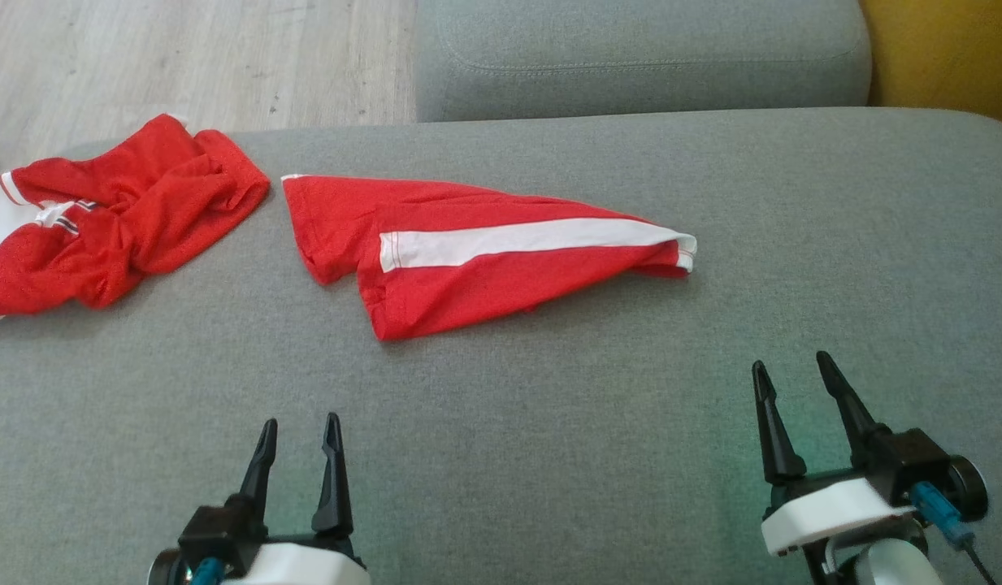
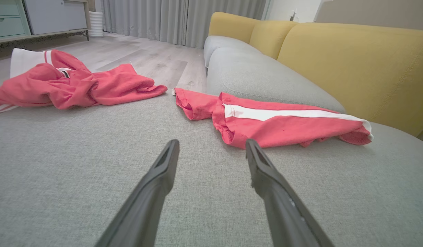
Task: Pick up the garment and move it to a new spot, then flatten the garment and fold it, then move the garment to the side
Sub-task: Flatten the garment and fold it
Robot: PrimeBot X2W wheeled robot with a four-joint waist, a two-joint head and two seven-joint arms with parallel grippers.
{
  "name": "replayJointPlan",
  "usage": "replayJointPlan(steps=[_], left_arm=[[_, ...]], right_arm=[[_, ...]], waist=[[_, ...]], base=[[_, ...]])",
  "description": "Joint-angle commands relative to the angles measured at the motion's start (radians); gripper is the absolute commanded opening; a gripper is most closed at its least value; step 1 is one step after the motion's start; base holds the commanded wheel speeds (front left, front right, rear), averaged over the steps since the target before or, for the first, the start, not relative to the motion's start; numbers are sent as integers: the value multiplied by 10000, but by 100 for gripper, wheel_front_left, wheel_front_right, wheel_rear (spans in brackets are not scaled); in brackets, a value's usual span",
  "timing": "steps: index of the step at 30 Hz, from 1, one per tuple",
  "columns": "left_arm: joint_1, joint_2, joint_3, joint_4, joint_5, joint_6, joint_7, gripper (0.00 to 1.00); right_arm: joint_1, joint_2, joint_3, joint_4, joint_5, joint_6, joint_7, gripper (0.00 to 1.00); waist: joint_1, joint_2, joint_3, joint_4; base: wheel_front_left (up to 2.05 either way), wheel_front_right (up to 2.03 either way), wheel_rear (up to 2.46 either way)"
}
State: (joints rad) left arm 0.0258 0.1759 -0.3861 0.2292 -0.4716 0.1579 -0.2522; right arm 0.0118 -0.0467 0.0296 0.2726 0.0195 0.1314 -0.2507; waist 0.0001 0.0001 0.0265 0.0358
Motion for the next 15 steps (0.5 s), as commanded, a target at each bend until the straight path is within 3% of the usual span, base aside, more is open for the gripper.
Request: replayJointPlan(steps=[1, 15], left_arm=[[-461, -2, 430, -222, 147, -1, -95, 100], [-1454, -190, 405, -78, 393, -267, -40, 100]], right_arm=[[-406, -35, 220, -271, 61, -7, -111, 100], [-856, -35, 202, -470, -100, -7, -111, 100]], waist=[[-1, -1, 15, -2], [-1, -1, 781, -75]], base=[[0, 0, 0], [0, 0, 0]])
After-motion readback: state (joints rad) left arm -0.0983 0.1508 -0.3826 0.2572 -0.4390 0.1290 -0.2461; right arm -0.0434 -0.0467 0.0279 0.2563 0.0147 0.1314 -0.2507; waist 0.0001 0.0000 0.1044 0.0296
